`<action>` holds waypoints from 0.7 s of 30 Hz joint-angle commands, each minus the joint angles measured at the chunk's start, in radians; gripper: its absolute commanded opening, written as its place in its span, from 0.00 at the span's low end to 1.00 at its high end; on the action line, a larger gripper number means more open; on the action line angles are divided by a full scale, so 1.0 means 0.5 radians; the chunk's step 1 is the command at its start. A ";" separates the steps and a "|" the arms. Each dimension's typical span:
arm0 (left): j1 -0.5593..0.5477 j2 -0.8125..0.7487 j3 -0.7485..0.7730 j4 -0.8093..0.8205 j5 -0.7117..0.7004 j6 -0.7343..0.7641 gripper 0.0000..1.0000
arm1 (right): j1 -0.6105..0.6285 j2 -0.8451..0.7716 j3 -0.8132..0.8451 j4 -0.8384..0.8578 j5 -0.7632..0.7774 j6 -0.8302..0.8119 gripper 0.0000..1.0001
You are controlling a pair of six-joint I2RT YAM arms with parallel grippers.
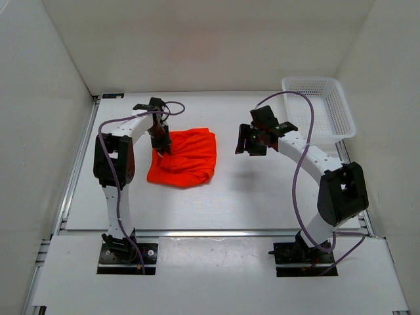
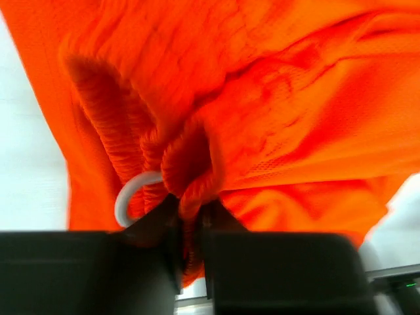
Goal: Fold and stack the shorts
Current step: Fold the shorts
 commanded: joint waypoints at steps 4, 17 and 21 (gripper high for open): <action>0.029 -0.326 0.141 -0.085 -0.034 -0.014 0.10 | -0.063 -0.085 -0.039 -0.016 0.035 -0.022 0.66; 0.369 -0.329 -0.169 -0.027 -0.013 -0.054 0.91 | -0.063 -0.085 -0.079 -0.035 0.035 -0.059 0.78; 0.388 -0.513 -0.108 -0.027 -0.141 -0.097 0.91 | -0.063 -0.134 -0.079 -0.074 0.100 -0.077 0.89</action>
